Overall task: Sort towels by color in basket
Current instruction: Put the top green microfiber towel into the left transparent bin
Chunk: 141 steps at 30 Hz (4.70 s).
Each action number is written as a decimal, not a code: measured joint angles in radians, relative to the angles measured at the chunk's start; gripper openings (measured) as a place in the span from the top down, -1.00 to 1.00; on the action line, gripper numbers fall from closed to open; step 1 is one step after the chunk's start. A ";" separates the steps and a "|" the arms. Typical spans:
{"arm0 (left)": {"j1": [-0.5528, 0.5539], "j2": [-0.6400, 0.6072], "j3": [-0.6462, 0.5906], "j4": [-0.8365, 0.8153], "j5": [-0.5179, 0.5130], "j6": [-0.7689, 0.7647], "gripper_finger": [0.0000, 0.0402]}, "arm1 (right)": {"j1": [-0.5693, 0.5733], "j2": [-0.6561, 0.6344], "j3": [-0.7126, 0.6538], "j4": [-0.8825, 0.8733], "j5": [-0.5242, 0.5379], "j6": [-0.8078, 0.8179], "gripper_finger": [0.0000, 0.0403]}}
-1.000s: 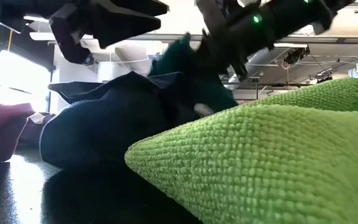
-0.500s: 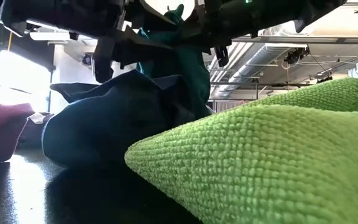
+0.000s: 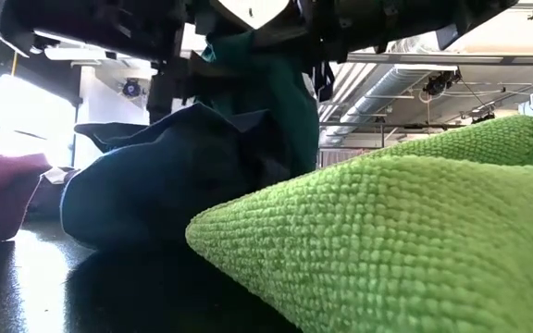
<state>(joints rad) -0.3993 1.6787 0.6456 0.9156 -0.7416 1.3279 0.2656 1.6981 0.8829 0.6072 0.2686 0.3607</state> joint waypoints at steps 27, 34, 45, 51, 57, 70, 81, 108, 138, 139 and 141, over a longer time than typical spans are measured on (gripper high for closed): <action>0.003 -0.025 -0.005 -0.283 -0.188 -0.627 0.95 | 0.033 -0.220 0.003 -0.385 0.021 -0.025 0.42; 0.070 -0.224 0.034 -0.283 -0.375 -0.454 0.96 | 0.155 -0.296 0.002 -0.603 0.325 0.052 0.42; 0.572 -0.546 0.078 -0.483 -0.026 -0.181 0.96 | 0.279 -0.269 0.001 -0.610 0.513 0.081 0.42; 0.909 -0.512 0.032 -0.715 0.462 -0.508 0.95 | 0.292 -0.258 0.001 -0.611 0.517 0.084 0.42; 1.037 -0.374 -0.003 -0.676 0.528 -0.585 0.92 | 0.292 -0.257 0.001 -0.611 0.517 0.084 0.42; 1.146 -0.304 0.130 -0.686 0.412 -0.732 0.20 | 0.292 -0.257 0.001 -0.611 0.516 0.087 0.42; 1.148 -0.304 0.176 -1.012 0.635 -0.779 0.17 | 0.292 -0.257 0.001 -0.611 0.515 0.088 0.42; 1.230 -0.303 0.490 -1.551 0.812 -1.188 -0.31 | 0.292 -0.257 0.001 -0.611 0.513 0.088 0.42; 1.230 -0.256 0.615 -2.076 0.608 -1.062 -0.31 | 0.291 -0.257 0.001 -0.612 0.514 0.111 0.42; 1.230 -0.256 0.619 -2.096 0.589 -1.063 -0.31 | 0.291 -0.257 0.000 -0.612 0.514 0.111 0.42; 1.230 -0.256 0.629 -2.123 0.555 -1.066 -0.31 | 0.291 -0.257 0.000 -0.612 0.514 0.111 0.42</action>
<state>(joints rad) 0.8310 1.4227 1.2742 -1.2071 -0.1868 0.2615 0.5564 1.4410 0.8833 -0.0047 0.7826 0.4713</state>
